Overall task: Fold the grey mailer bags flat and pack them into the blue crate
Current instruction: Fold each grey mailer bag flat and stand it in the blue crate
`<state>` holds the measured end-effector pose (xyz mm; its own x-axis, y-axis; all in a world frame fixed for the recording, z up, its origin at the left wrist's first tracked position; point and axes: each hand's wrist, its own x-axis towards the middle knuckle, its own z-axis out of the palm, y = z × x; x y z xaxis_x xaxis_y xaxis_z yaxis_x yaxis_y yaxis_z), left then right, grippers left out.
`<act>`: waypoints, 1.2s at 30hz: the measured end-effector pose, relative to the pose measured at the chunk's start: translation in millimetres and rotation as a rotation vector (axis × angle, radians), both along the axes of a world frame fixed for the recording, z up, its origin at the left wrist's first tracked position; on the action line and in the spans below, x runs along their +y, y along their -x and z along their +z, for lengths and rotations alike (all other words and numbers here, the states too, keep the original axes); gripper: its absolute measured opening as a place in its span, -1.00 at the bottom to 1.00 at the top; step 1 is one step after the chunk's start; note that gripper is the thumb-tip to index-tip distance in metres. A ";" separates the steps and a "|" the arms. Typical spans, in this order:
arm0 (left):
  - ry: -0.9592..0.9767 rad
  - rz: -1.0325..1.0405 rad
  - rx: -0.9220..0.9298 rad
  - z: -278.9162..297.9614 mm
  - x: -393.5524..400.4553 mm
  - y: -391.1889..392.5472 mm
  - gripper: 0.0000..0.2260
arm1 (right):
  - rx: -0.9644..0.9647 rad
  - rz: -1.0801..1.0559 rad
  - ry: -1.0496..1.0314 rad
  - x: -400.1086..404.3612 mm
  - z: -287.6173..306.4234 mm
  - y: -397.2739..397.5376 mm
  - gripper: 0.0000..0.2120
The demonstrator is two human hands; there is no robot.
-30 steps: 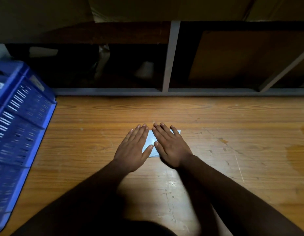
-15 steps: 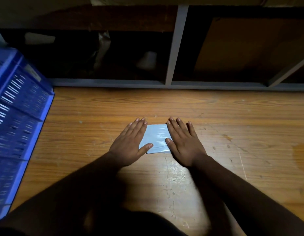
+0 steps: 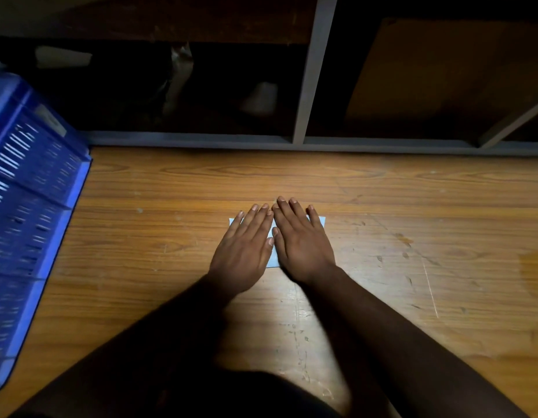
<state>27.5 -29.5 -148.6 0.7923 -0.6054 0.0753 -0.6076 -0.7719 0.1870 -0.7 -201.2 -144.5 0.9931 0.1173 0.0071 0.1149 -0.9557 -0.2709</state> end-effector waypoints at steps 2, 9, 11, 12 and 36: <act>0.002 -0.004 -0.031 -3.5 -0.7 -0.3 -0.50 | -0.028 -0.012 0.028 0.4 -3.9 0.9 -0.46; -0.021 -0.011 -0.054 -4.8 -3.5 -1.1 -0.52 | -0.046 -0.006 0.085 1.6 -9.1 -0.4 -0.45; 0.001 -0.011 -0.039 -4.8 -3.5 0.6 -0.52 | -0.021 -0.005 0.060 1.8 -8.3 -0.2 -0.45; 0.011 0.016 -0.013 -5.2 -2.8 1.2 -0.51 | -0.006 0.005 0.040 0.5 -7.6 -0.3 -0.45; -0.077 0.135 0.052 -11.5 6.0 24.8 -0.34 | 0.038 -0.127 0.017 -24.0 -6.6 33.1 -0.36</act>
<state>2.7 -23.5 -160.1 0.8684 -0.4958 -0.0103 -0.4887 -0.8590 0.1528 -33.8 -225.2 -151.0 0.9995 -0.0092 -0.0317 -0.0170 -0.9665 -0.2560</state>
